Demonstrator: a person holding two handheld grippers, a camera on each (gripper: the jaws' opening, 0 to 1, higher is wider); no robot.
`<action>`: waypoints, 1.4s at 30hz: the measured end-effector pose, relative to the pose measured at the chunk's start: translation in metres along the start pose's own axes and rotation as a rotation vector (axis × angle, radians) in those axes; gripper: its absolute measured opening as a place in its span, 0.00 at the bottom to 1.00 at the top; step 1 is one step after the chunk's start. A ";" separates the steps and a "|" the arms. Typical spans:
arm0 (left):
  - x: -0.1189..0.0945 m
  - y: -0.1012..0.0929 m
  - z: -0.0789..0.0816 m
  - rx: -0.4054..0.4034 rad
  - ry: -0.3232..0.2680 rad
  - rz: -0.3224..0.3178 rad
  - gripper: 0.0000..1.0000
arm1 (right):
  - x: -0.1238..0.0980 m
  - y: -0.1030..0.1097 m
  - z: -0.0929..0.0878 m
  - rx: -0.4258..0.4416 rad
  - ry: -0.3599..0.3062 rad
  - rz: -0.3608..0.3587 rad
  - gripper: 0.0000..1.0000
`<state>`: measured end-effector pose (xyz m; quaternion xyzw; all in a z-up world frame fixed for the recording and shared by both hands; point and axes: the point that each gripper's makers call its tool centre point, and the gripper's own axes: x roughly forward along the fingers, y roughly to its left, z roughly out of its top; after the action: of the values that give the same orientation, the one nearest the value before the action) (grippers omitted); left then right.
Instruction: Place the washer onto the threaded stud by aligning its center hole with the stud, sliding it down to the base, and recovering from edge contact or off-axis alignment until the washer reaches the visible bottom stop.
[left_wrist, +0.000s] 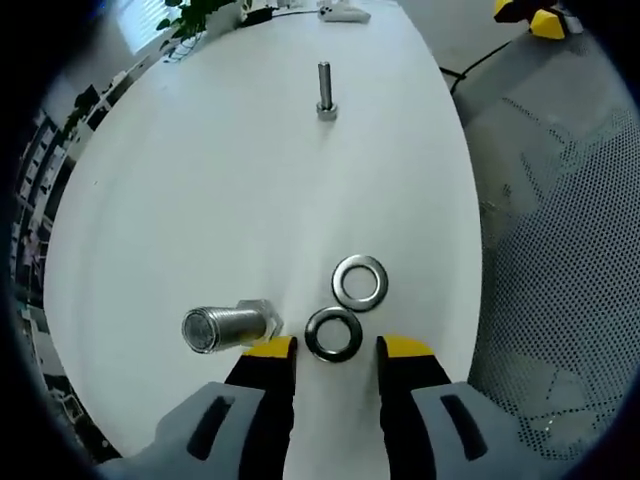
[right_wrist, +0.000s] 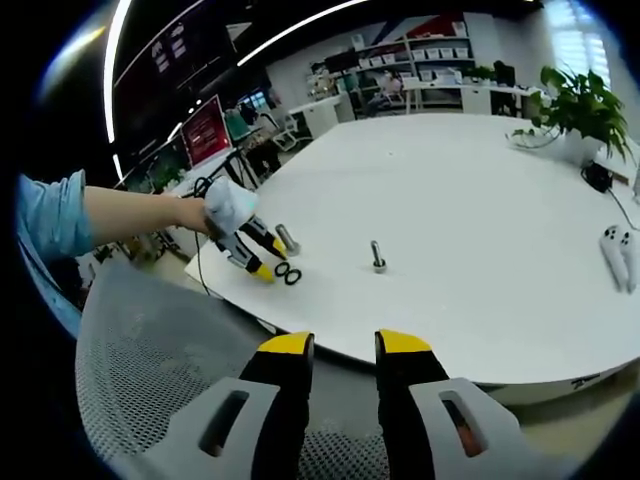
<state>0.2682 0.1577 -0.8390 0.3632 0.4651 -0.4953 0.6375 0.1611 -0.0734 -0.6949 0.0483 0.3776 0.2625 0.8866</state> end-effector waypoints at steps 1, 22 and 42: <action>0.000 0.000 0.000 -0.002 0.000 -0.001 0.31 | 0.000 0.000 0.000 0.001 -0.001 0.000 0.27; -0.010 0.004 0.004 0.028 -0.018 0.035 0.20 | 0.000 0.000 0.000 0.001 -0.002 0.000 0.26; -0.072 0.018 0.011 0.014 -0.051 0.093 0.20 | 0.000 0.000 0.001 -0.004 -0.008 0.002 0.26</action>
<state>0.2828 0.1730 -0.7671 0.3764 0.4277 -0.4774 0.6689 0.1620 -0.0732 -0.6940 0.0482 0.3735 0.2641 0.8879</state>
